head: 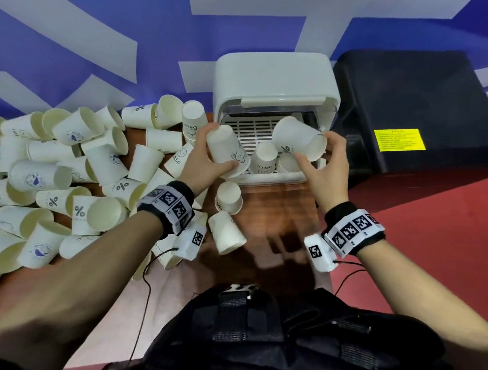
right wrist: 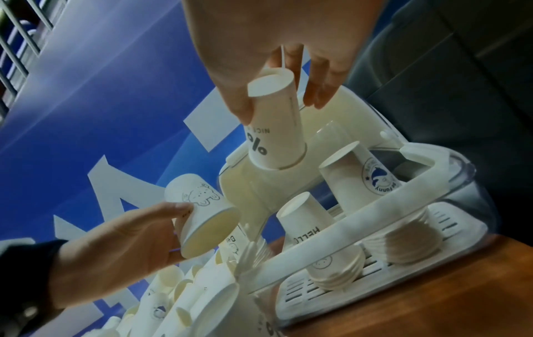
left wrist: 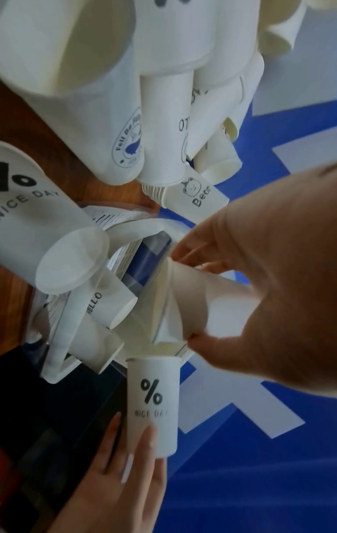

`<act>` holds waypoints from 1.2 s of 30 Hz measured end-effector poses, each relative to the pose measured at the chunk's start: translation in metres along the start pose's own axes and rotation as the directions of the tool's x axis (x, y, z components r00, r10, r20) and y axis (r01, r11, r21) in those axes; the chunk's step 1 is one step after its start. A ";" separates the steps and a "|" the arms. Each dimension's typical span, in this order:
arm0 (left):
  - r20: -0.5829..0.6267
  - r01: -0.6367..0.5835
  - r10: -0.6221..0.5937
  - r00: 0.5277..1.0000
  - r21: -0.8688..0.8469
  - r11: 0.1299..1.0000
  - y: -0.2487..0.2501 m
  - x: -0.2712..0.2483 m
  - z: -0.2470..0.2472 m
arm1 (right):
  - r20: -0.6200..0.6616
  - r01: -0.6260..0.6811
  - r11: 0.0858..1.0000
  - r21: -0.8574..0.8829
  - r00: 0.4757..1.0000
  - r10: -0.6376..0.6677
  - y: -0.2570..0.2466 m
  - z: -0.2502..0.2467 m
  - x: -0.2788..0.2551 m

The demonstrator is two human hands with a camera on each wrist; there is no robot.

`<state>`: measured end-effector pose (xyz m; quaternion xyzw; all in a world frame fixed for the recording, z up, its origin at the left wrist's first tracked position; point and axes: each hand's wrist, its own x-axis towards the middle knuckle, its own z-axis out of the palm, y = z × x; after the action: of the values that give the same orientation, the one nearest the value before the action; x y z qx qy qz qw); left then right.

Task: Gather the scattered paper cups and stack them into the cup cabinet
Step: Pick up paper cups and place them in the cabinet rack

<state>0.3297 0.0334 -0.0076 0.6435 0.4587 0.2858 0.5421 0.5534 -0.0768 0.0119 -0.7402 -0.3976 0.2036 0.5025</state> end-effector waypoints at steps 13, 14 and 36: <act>-0.043 -0.079 0.108 0.993 0.425 0.902 -0.012 0.018 0.023 | 0.025 0.252 0.893 -0.374 0.965 -0.262 0.023 0.027 0.037; -0.027 -0.092 0.117 0.993 0.450 0.888 -0.014 0.020 0.023 | 0.042 0.259 0.878 -0.403 0.964 -0.264 0.023 0.028 0.041; 0.192 -0.213 0.125 0.973 0.567 0.796 -0.035 0.037 0.034 | 0.400 0.281 0.581 -0.764 0.912 0.085 0.040 0.053 0.090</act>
<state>0.3648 0.0520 -0.0544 0.8360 0.4242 0.1310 0.3224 0.5858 0.0184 -0.0374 -0.8057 -0.5800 0.1164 0.0305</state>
